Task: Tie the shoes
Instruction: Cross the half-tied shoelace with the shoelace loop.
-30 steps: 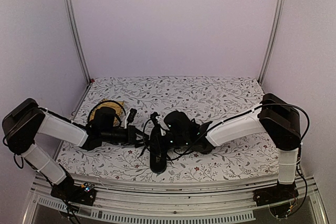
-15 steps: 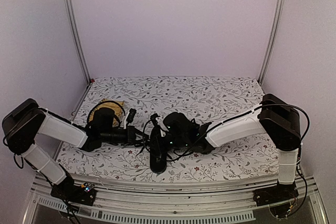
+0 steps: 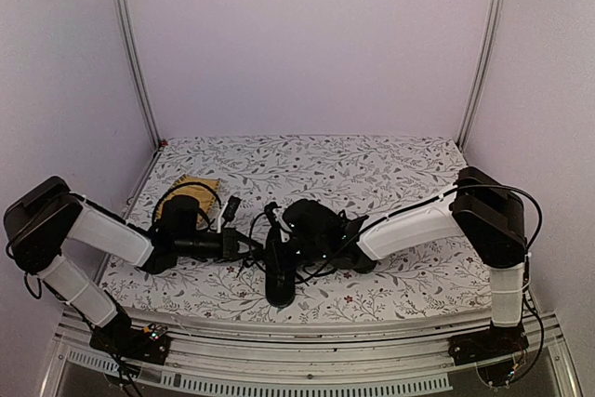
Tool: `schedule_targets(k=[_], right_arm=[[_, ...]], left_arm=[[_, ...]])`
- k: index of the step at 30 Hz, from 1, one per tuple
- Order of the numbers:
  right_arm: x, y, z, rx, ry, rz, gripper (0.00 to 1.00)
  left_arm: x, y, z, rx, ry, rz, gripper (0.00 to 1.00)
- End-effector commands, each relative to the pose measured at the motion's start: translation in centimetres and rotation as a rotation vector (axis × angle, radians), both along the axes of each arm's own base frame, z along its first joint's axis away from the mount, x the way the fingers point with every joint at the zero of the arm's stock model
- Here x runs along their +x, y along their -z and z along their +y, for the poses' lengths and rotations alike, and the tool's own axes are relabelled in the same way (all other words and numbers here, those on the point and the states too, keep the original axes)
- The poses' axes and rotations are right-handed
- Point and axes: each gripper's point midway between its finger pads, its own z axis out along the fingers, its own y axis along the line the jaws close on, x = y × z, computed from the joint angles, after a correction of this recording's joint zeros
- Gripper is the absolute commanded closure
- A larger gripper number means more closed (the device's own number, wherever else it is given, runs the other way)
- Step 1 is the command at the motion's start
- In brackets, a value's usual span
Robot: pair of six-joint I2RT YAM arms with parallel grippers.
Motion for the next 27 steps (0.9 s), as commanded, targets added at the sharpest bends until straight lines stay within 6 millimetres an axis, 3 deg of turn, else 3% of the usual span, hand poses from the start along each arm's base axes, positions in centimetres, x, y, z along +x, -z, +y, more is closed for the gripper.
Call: schedule_targets(k=[1, 13, 22, 27], right_arm=[[1.7, 1.9, -0.9, -0.061, 0.065, -0.003, 0.98], [1.8, 1.4, -1.6, -0.059, 0.092, -0.014, 0.98], [1.6, 1.3, -1.9, -0.052, 0.092, -0.012, 0.98], [1.5, 1.3, -2.0, -0.051, 0.092, -0.013, 0.98]], left_arm=[[-0.3, -1.2, -0.6, -0.054, 0.036, -0.034, 1.0], [-0.8, 0.1, -0.2, -0.02, 0.031, -0.002, 1.0], [2.3, -1.7, 2.0, 0.147, -0.068, -0.134, 0.69], [3.9, -1.5, 3.4, 0.212, -0.092, -0.133, 0.64]])
